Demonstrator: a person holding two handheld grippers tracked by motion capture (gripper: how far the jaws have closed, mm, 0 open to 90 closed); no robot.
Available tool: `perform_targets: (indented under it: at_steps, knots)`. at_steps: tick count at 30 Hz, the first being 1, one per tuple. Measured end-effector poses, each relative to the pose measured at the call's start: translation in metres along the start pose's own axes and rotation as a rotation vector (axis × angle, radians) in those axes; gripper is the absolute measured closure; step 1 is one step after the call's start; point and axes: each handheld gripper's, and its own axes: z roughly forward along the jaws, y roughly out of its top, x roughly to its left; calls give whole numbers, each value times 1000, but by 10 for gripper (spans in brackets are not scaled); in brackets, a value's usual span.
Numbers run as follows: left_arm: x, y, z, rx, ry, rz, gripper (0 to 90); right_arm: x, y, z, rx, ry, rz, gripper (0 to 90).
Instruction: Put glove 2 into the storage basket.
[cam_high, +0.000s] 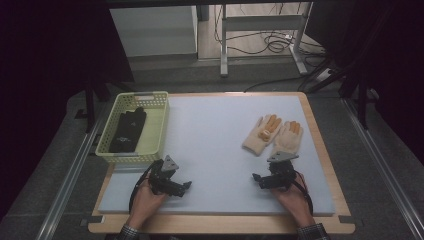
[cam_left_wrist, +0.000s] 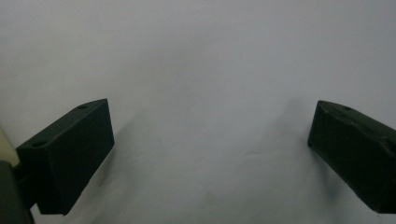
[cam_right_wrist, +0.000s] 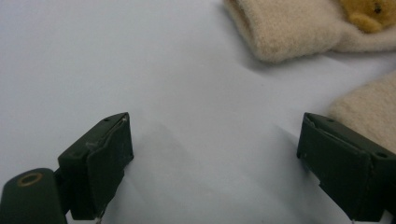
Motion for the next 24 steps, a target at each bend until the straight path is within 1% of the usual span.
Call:
perform_targets:
  at_steps: [1,3,7,9,10,12,15,18,22,24]
  knots:
    - [1,0,0,-3,7,-10,2,0,0,0,0,0,0,101]
    - [1,0,1,3,0,-18,5,0,0,0,0,1,2,101]
    - [2,0,1,3,-5,-20,3,-1,0,-1,-6,2,7,105]
    - [2,0,1,4,-5,-24,3,-2,0,-3,-18,-4,20,105]
    - [2,0,1,4,-4,-23,3,-2,-1,-4,-25,3,39,105]
    - [2,0,1,3,-5,-24,3,-4,-1,-8,-39,16,58,106]
    - [2,-1,1,2,-4,-24,2,-6,-1,-14,-31,2,52,114]
    - [2,-1,1,2,-4,-24,3,-13,0,-22,-26,-12,64,129]
    - [2,-1,1,2,-5,-21,3,-24,3,-33,-27,-35,91,133]
    - [2,-1,1,2,-5,-24,3,-30,6,-38,-21,-47,93,133]
